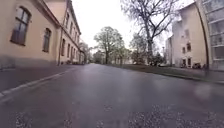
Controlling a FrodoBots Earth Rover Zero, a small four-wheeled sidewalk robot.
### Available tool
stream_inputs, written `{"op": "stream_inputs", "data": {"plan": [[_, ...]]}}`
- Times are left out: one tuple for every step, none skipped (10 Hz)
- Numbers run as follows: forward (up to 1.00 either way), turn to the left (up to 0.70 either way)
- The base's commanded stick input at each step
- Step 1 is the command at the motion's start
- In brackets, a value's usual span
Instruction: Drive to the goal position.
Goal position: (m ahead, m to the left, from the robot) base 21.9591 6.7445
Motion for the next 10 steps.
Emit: {"op": "stream_inputs", "data": {"plan": [[1.00, 0.00], [1.00, 0.00], [1.00, 0.00], [1.00, 0.00], [1.00, 0.00], [1.00, 0.00], [1.00, 0.00], [1.00, 0.00], [1.00, 0.00], [1.00, 0.00]]}}
